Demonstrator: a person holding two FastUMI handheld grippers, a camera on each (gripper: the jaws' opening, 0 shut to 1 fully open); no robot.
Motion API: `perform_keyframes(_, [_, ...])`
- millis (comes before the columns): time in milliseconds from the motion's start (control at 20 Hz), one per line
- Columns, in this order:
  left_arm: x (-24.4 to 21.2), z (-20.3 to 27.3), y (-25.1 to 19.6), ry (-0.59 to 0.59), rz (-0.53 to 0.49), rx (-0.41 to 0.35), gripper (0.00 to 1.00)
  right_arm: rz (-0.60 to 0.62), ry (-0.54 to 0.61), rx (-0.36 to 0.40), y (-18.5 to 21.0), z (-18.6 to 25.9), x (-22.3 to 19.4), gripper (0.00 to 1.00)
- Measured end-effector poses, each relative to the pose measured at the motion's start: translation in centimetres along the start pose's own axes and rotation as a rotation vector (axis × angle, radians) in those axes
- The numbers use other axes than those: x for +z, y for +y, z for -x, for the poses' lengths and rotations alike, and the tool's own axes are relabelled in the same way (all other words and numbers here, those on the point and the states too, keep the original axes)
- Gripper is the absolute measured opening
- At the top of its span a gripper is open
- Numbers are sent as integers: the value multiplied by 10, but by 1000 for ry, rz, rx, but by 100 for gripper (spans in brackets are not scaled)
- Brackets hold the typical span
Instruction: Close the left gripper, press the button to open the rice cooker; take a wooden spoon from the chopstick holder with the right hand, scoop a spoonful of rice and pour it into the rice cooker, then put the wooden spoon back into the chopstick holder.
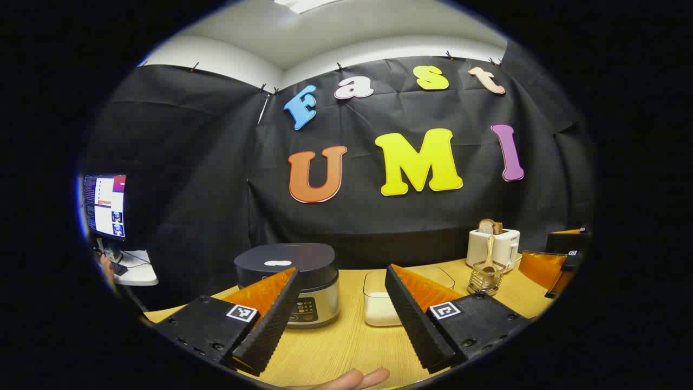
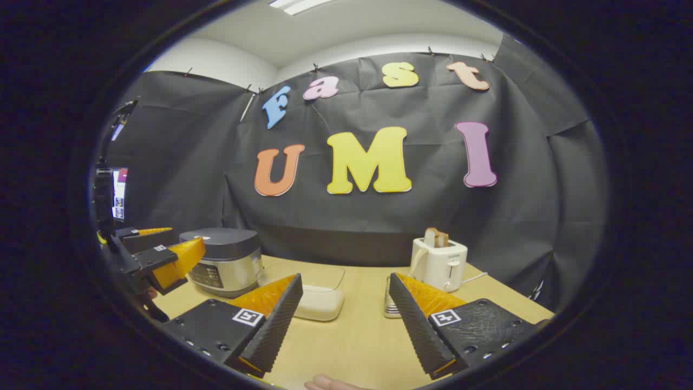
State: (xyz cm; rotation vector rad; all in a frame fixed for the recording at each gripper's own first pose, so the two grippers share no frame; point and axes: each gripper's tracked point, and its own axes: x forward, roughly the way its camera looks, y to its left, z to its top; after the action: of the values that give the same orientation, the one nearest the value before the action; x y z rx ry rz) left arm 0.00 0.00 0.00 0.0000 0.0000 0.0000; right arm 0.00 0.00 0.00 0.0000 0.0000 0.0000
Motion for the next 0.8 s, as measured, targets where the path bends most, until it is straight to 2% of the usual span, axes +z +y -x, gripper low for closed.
perform_keyframes(200, [3, 3, 1, 33, -11, 27, 99, -48, 28, -15, -19, 12, 18, 96])
perform_keyframes(350, [2, 16, 3, 59, 10, 25, 99, -41, 37, -84, -41, 33, 21, 95])
perform_keyframes(550, [1, 28, 15, 73, 11, 19, 99, -52, 32, -131, -51, 64, 19, 95])
perform_keyframes(750, [-5, 17, 42, 109, 17, 26, 99, -56, 30, -169, -52, 73, 18, 92])
perform_keyframes(800, [-7, 11, 48, 117, 21, 34, 99, -60, 26, -173, -51, 73, 17, 95])
